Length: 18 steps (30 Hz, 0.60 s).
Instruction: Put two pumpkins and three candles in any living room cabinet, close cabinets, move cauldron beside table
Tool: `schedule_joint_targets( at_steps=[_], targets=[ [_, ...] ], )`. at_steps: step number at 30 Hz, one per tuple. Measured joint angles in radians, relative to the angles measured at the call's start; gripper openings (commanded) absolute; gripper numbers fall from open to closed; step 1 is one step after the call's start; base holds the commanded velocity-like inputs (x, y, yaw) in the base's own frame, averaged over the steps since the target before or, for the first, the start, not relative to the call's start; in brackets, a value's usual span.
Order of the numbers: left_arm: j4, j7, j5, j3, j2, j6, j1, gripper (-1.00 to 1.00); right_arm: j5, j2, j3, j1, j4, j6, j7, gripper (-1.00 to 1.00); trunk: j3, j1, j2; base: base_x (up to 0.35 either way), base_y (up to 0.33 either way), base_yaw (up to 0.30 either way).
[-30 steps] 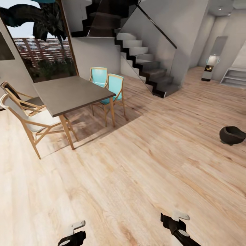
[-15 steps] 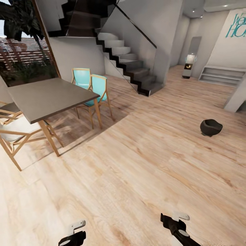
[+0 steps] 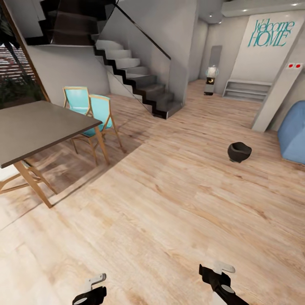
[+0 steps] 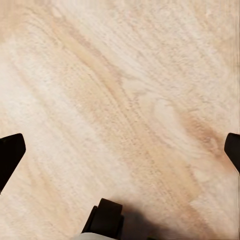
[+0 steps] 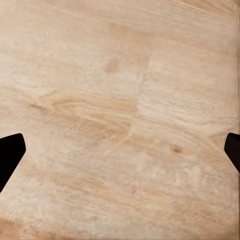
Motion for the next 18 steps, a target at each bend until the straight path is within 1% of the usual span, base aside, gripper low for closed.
schedule_joint_targets(
  at_steps=[18],
  targets=[
    [0.0, 0.0, 0.0, 0.0, 0.0, 0.0, 0.0, 1.0, 0.0, 0.0, 0.0, 0.0, 0.001, 0.0, 0.0, 1.0, 0.0, 0.0, 0.0, 0.159, 0.0, -0.277]
  ],
)
